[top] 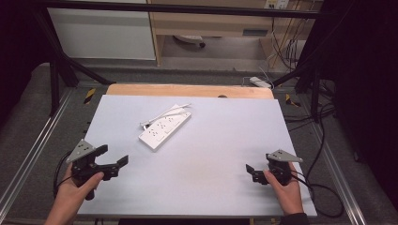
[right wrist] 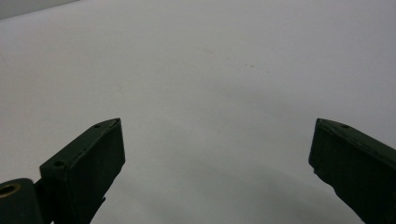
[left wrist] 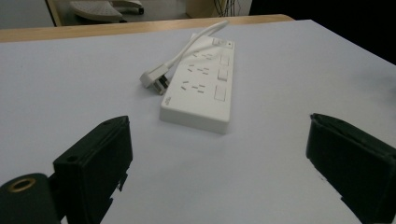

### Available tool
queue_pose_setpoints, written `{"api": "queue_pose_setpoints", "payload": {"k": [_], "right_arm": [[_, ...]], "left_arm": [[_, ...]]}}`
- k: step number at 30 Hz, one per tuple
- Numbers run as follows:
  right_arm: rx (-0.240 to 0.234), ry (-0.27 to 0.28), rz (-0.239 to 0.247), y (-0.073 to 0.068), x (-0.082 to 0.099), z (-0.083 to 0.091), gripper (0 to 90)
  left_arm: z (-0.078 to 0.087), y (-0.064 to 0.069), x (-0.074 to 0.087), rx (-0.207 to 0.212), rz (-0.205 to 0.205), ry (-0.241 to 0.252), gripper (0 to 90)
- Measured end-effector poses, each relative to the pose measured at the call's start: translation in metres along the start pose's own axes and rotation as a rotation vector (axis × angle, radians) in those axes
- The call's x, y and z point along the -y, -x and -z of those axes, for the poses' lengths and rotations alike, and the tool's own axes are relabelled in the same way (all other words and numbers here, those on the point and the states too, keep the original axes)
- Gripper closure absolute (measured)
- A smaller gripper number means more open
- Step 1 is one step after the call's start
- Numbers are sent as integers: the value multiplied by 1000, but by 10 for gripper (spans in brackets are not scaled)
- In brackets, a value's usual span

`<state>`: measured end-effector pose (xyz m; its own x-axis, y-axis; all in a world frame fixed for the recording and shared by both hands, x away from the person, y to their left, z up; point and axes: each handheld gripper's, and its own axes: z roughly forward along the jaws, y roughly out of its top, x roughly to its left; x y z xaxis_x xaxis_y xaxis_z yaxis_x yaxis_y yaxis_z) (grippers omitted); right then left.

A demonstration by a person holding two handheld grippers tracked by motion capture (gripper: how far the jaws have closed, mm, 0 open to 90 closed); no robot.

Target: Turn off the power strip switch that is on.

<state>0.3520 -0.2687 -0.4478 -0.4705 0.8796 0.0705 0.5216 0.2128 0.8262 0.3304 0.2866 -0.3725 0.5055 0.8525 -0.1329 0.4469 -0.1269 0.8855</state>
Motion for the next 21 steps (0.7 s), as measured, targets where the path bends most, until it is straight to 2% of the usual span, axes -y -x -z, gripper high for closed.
{"api": "queue_pose_setpoints", "payload": {"k": [12,19,21], "right_arm": [[-2,4,0,0,0,0,39],[-2,5,0,0,0,0,38],[-3,5,-1,0,0,0,38]], "left_arm": [[-16,8,-28,34,-33,-10,74],[-24,10,-37,39,-43,-17,75],[-26,10,-40,33,-49,-4,78]]}}
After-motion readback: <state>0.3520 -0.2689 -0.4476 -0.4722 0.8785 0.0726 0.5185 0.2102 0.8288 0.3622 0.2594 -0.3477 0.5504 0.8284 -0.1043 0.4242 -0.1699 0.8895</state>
